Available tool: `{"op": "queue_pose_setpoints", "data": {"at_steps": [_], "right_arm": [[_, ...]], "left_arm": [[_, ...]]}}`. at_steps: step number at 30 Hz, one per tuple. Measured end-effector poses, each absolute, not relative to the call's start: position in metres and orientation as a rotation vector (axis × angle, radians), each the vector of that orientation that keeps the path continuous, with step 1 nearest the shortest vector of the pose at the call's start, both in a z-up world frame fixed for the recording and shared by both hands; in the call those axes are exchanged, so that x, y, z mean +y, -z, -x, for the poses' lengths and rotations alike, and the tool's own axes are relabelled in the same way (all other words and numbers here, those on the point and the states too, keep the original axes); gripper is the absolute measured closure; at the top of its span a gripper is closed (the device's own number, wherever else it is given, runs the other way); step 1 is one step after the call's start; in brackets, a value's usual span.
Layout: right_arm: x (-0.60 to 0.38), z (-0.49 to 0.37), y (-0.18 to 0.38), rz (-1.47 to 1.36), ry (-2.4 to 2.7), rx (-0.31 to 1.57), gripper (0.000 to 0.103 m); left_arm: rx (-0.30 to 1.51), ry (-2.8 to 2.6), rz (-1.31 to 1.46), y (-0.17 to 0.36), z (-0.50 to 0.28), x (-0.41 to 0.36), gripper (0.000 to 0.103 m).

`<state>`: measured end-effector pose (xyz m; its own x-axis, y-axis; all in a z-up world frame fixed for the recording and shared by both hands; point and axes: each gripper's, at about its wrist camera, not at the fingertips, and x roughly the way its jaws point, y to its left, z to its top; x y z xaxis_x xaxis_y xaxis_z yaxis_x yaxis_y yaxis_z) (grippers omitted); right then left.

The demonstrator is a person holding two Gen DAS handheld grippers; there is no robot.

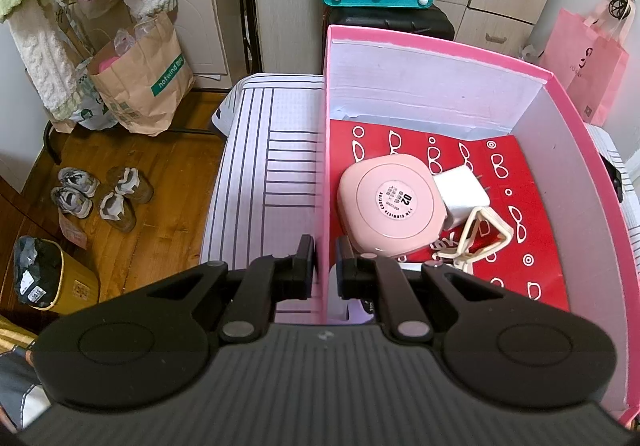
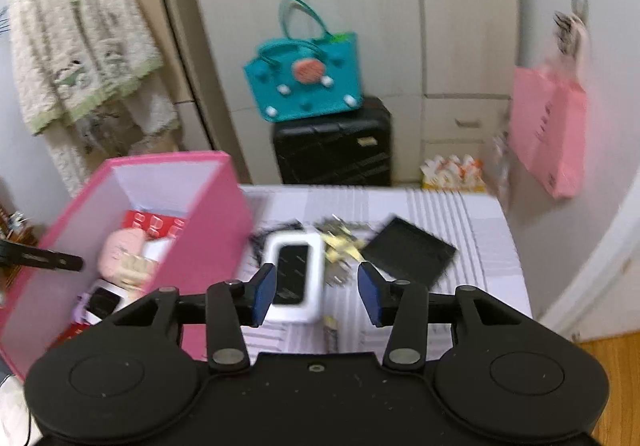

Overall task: Organize rigid objects
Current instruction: 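Return the right tool to the table and grasp the AA battery, then carry the battery into the box and release it beside the hotspot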

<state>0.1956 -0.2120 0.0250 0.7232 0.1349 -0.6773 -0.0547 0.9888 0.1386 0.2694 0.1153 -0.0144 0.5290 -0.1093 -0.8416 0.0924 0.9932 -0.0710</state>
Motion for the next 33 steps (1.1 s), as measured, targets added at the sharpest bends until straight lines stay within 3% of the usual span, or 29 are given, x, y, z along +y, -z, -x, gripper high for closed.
{"op": "queue_pose_setpoints", "data": {"at_steps": [5,6,8,14,17,24,33], "right_arm": [[-0.228,-0.201,0.007,-0.155,-0.095,0.810,0.052],[-0.229,-0.202,0.014,-0.157,-0.100,0.823,0.053],[-0.222,-0.203,0.026,-0.107,-0.138,0.856,0.067],[-0.205,-0.218,0.045,-0.047,-0.198,0.902,0.070],[-0.199,-0.226,0.058,-0.002,-0.175,0.931,0.092],[-0.197,-0.211,0.045,0.046,-0.124,0.909,0.092],[-0.170,-0.174,-0.027,-0.071,-0.339,0.786,0.092]], "left_arm": [[1.006,0.121,0.020,0.014,-0.269,0.116,0.095],[1.006,0.121,0.021,0.014,-0.270,0.116,0.095],[1.006,0.121,0.021,0.015,-0.269,0.115,0.095],[1.006,0.120,0.019,0.015,-0.270,0.115,0.095],[1.007,0.120,0.018,0.015,-0.270,0.115,0.095],[1.055,0.154,-0.039,0.013,-0.271,0.114,0.095],[1.150,0.319,-0.175,0.002,-0.231,0.120,0.093]]}}
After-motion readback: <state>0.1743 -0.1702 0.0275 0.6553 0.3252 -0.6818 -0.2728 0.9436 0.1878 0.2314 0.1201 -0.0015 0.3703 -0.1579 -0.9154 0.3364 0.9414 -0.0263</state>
